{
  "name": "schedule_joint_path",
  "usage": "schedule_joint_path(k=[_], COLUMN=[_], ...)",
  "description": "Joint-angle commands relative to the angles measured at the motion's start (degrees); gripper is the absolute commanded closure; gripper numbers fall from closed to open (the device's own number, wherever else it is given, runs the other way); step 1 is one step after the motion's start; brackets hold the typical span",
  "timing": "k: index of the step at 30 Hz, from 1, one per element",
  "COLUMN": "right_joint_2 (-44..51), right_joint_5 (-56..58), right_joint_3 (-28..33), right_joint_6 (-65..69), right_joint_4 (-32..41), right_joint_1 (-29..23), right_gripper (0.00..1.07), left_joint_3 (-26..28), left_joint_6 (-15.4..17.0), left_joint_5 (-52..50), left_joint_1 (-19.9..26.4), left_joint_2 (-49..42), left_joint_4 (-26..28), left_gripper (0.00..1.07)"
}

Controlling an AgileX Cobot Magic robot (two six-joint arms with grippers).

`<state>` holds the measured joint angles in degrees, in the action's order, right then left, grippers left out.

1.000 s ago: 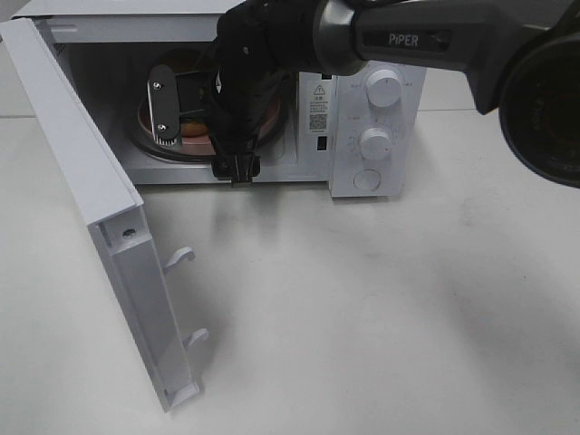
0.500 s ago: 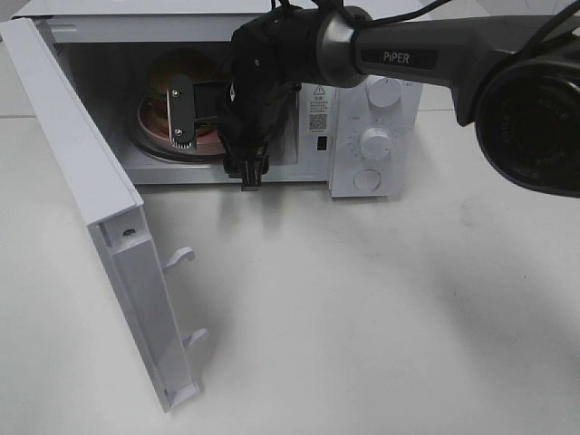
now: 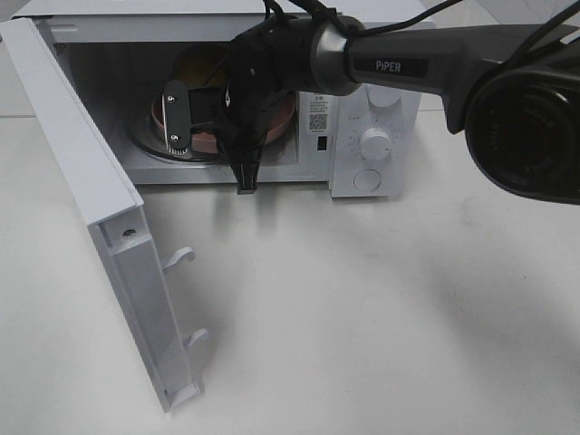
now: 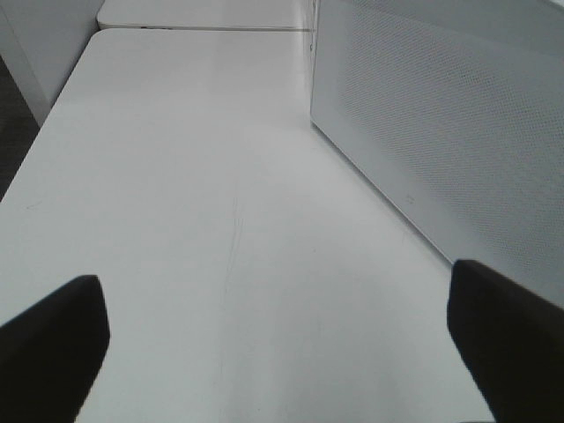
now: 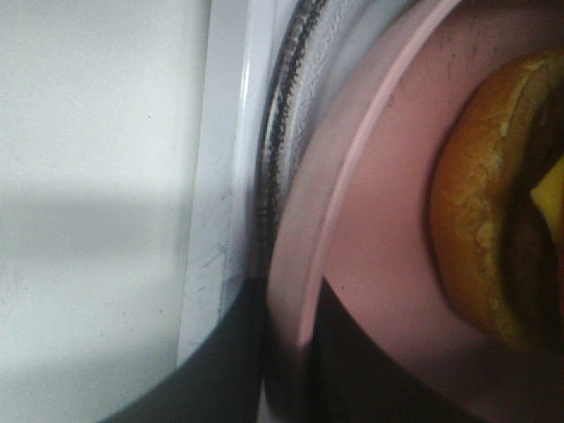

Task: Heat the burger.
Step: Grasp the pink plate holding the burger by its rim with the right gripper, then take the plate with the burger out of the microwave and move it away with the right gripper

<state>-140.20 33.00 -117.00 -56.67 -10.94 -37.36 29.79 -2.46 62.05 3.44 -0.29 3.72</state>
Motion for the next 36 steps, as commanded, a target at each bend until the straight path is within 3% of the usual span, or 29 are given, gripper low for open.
schedule_joint_path(k=[1, 17, 23, 36], right_joint_2=[0.74, 5.10, 9.68, 17.30], right_joint_5=[1.66, 4.64, -5.39, -17.25], right_joint_3=[0.06, 0.86, 10.08, 23.38], right_joint_6=[0.97, -3.04, -4.18, -8.42], right_joint_4=[0.92, -0.34, -0.23, -0.34], right_joint_1=[-0.29, -2.01, -2.06, -2.01], right_gripper=[1.07, 1.07, 1.07, 1.07], left_joint_3=[-0.23, -0.23, -0.23, -0.23], left_joint_6=[0.00, 0.00, 0.00, 0.00], left_joint_5=[-0.80, -0.80, -0.80, -0.80], left_joint_1=[0.00, 0.00, 0.00, 0.00], left_joint_2=[-1.09, -1.09, -1.09, -1.09], left_joint_4=[0.40, 0.40, 0.40, 0.40], left_gripper=[0.09, 0.09, 0.09, 0.09])
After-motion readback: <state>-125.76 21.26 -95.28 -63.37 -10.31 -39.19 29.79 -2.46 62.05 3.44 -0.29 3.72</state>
